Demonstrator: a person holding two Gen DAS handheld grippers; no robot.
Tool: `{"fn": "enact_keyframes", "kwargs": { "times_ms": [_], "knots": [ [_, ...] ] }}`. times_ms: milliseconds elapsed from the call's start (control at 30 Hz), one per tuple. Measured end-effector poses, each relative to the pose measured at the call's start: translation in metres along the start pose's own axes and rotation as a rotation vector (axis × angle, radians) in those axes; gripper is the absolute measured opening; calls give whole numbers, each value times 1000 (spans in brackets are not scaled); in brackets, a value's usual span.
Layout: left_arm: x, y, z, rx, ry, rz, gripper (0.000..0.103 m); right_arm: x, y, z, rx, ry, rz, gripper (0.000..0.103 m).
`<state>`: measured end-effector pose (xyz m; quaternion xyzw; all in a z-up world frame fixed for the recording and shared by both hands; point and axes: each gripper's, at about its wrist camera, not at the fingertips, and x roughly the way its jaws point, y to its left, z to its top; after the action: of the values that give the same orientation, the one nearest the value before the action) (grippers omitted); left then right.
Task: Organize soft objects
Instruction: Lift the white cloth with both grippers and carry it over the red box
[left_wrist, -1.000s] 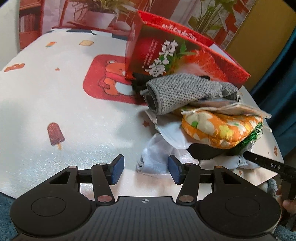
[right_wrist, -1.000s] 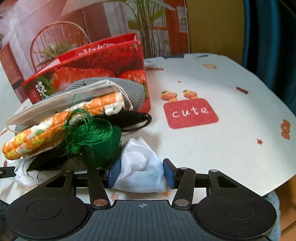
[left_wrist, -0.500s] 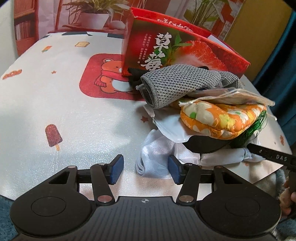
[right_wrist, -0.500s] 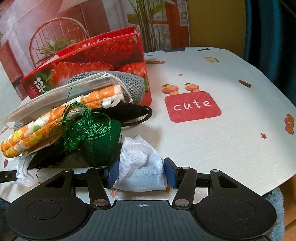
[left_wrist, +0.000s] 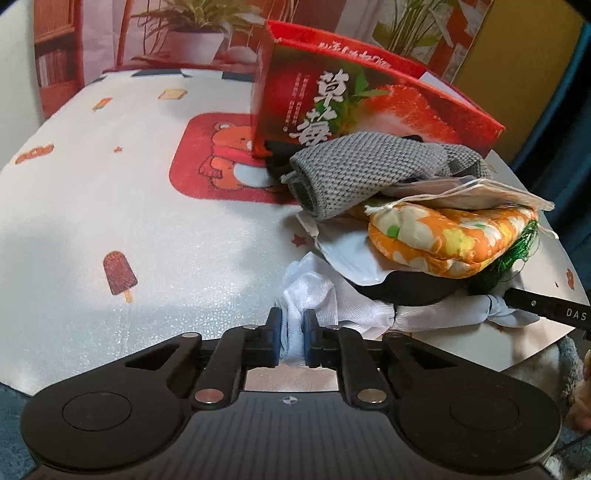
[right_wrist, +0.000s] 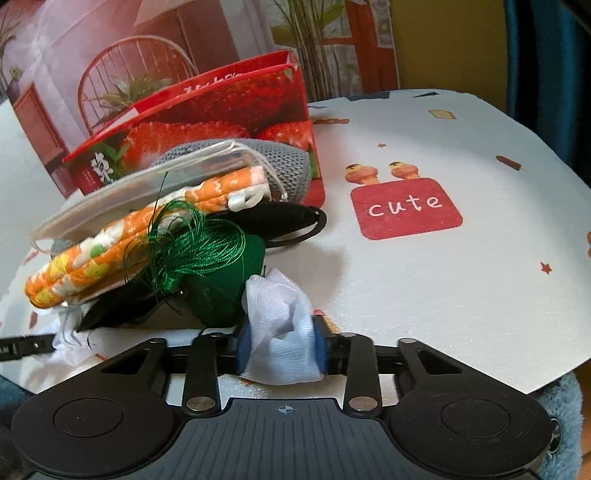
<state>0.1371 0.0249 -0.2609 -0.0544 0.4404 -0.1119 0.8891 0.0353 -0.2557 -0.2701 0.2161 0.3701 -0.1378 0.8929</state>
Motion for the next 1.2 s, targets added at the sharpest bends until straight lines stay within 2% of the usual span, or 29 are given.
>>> {"fn": "enact_keyframes", "kwargs": {
  "times_ms": [100, 200, 433, 600, 800, 1067, 1200],
  "knots": [
    [-6, -2, 0, 11, -14, 16, 11, -6, 0, -1, 3, -9, 22, 13],
    [-19, -4, 1, 35, -45, 32, 11, -13, 2, -2, 0, -18, 51, 11],
    [-62, -6, -3, 68, -175, 32, 11, -50, 19, -3, -82, -113, 88, 10],
    [-75, -9, -6, 76, -230, 33, 11, -72, 31, -2, -146, -186, 89, 10],
    [-93, -17, -6, 89, -340, 50, 11, -94, 35, 1, -168, -282, 111, 10],
    [-114, -27, 1, 117, -456, 70, 11, -108, 40, 14, -199, -345, 135, 10],
    [-118, -33, 14, 133, -477, 72, 11, -110, 41, 26, -198, -357, 152, 10]
  ]
}}
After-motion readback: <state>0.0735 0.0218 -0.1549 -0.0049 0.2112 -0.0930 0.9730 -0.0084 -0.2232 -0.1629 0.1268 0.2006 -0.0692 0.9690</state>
